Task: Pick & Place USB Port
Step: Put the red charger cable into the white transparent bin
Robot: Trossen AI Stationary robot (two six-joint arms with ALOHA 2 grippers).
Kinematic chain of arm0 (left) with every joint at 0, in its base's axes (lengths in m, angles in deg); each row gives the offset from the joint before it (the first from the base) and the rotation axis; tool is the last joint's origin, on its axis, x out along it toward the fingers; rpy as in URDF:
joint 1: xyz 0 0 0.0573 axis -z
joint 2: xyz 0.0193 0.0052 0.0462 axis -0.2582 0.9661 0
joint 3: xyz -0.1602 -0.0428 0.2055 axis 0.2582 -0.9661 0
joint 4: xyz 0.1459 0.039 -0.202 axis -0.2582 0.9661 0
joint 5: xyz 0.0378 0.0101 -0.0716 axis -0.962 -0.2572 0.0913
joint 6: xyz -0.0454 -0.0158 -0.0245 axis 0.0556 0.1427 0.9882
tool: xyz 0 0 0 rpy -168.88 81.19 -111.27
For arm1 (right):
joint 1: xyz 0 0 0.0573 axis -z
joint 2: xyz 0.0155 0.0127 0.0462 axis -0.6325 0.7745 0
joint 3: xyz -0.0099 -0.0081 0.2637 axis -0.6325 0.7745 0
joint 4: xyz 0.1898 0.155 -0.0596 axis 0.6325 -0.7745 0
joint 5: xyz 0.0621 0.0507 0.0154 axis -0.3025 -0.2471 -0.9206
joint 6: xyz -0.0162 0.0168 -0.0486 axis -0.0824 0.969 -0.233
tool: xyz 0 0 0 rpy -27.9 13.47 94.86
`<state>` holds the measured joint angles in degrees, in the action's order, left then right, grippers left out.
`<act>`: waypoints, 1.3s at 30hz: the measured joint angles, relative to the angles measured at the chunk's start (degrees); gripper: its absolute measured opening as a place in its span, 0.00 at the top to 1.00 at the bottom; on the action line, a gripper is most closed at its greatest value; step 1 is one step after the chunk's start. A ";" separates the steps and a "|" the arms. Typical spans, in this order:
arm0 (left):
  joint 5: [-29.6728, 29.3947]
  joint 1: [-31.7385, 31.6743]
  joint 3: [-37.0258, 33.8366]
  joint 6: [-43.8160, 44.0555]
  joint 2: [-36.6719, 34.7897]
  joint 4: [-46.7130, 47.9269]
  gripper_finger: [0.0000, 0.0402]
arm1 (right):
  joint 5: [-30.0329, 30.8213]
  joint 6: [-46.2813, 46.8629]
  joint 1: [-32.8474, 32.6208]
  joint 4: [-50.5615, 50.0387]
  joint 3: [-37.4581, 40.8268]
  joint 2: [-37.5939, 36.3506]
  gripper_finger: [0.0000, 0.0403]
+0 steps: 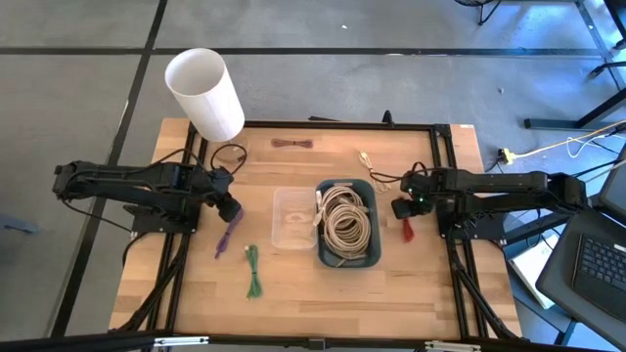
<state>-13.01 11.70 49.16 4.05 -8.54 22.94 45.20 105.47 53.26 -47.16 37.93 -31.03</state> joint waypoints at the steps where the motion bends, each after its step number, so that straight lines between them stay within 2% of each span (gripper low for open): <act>1: 0.00 0.00 0.00 0.38 0.00 0.00 0.98 | -0.08 -0.36 0.02 0.76 0.04 0.00 0.93; 6: 1.11 0.00 0.00 1.30 0.00 -0.01 0.98 | 0.70 -0.71 -0.13 1.74 -1.43 -0.51 0.99; 10: 2.33 0.00 0.00 2.45 0.00 0.00 0.99 | 5.43 -1.82 -0.97 -3.77 -7.17 -2.32 0.99; 17: 2.60 0.00 0.00 2.71 0.00 -0.07 0.98 | 17.49 -5.59 -2.60 -20.62 -25.81 -4.00 1.00; 21: 4.01 0.04 -0.02 5.20 0.00 -3.66 0.97 | 23.61 -10.14 -4.46 -21.45 -35.92 -4.00 1.00; 24: 5.21 0.66 -0.02 5.14 0.00 -12.64 0.97 | 25.45 -15.15 -6.17 -16.85 -40.89 -4.02 1.00; 26: 5.19 1.24 -0.02 3.51 0.00 -21.97 0.97 | 25.52 -18.66 -7.17 -11.97 -42.60 -4.00 1.00; 31: 3.83 2.38 -0.02 -5.93 0.28 -52.51 0.96 | 21.00 -25.74 -9.38 4.74 -42.78 -3.57 1.00; 34: 3.93 2.43 -0.02 -11.84 1.34 -68.94 0.91 | 18.58 -28.89 -10.52 13.14 -42.52 -1.86 1.00; 36: 3.93 2.43 0.00 -13.92 2.18 -75.98 0.85 | 17.40 -30.03 -11.13 18.29 -42.48 -0.40 1.00; 39: 3.12 2.43 -0.02 -14.18 3.85 -79.62 0.75 | 14.46 -31.10 -11.69 26.67 -42.47 2.36 1.00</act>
<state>-9.89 14.12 49.13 -10.13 -4.69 -56.68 59.65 74.38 41.56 -20.49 -4.54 -28.67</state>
